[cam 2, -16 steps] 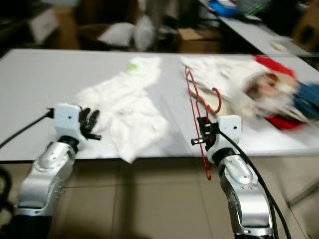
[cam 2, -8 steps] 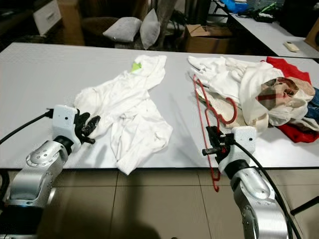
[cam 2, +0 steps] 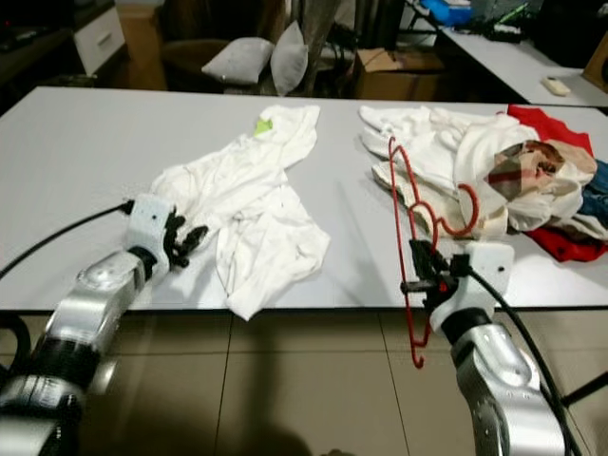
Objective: Hang hanger
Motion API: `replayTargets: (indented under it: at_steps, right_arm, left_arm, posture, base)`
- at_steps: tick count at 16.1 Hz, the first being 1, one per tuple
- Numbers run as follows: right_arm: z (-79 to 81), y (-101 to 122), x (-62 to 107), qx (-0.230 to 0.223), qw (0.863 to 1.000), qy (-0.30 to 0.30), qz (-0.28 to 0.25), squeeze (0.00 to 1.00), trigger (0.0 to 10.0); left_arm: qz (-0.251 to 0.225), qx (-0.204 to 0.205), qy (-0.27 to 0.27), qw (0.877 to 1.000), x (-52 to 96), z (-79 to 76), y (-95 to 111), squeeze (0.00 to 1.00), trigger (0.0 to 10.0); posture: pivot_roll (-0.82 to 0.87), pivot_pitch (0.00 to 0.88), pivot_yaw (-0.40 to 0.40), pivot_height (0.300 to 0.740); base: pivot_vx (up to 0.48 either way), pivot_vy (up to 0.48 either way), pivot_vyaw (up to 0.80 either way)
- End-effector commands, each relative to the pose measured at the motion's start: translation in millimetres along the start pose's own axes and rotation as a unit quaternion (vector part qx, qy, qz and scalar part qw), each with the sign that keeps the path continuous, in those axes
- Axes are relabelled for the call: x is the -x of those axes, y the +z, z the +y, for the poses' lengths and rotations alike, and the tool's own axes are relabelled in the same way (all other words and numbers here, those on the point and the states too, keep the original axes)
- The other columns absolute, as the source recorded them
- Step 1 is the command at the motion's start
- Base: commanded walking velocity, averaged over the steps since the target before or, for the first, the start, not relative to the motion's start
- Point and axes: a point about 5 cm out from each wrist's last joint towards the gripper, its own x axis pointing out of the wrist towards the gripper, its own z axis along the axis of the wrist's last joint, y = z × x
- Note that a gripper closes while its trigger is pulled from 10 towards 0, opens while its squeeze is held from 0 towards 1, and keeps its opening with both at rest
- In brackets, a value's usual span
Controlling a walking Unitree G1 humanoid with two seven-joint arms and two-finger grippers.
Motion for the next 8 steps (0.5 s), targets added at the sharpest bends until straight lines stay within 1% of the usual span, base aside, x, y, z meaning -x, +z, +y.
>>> replayTargets:
  at_steps: [1, 3, 4, 5, 6, 7, 8]
  right_arm:
    - [7.9, 2.1, 0.2, -0.005, 1.000, 0.013, -0.003, 0.00, 10.0]
    - [11.1, 1.3, 1.0, -0.009, 1.000, 0.016, -0.003, 0.00, 10.0]
    - [11.9, 0.7, 1.4, -0.009, 1.000, 0.015, -0.002, 0.00, 10.0]
    - [12.2, 0.7, 1.5, -0.009, 1.000, 0.015, -0.002, 0.00, 10.0]
    - [12.7, 0.6, 1.4, -0.009, 1.000, 0.016, -0.001, 0.00, 10.0]
    - [12.7, 0.6, 1.0, -0.009, 1.000, 0.015, -0.002, 0.00, 10.0]
    - [12.6, 0.6, 0.4, -0.009, 1.000, 0.015, -0.002, 0.00, 10.0]
  left_arm:
    - [0.016, -0.024, 0.016, 0.999, -1.2, 7.9, -3.9, 0.00, 10.0]
    - [0.032, -0.029, 0.007, 0.999, -1.6, 9.6, -9.0, 0.00, 10.0]
    - [0.052, -0.042, -0.001, 0.998, -2.3, 8.3, -16.4, 0.00, 10.0]
    - [0.054, -0.045, -0.003, 0.998, -2.5, 8.0, -17.5, 0.00, 10.0]
    - [0.052, -0.043, -0.006, 0.998, -3.4, 7.8, -18.5, 0.00, 8.0]
    - [0.054, -0.040, -0.015, 0.998, -4.5, 6.3, -19.6, 0.00, 0.0]
    - [0.053, -0.029, -0.024, 0.998, -5.1, 4.7, -20.6, 0.00, 0.0]
  posture:
    - [-0.02, 0.000, 0.024, 0.740]
    - [-0.02, 0.000, 0.028, 0.740]
    - [-0.02, 0.000, 0.033, 0.740]
    - [-0.02, 0.000, 0.033, 0.740]
    - [-0.02, 0.000, 0.033, 0.740]
    - [-0.01, 0.000, 0.034, 0.740]
    - [-0.01, 0.000, 0.032, 0.740]
  base:
    - [0.000, 0.000, 0.00]
    - [0.000, 0.000, 0.00]
    - [0.000, 0.000, 0.00]
    - [0.000, 0.000, 0.00]
    - [0.000, 0.000, 0.00]
    - [0.000, 0.000, 0.00]
    - [0.000, 0.000, 0.00]
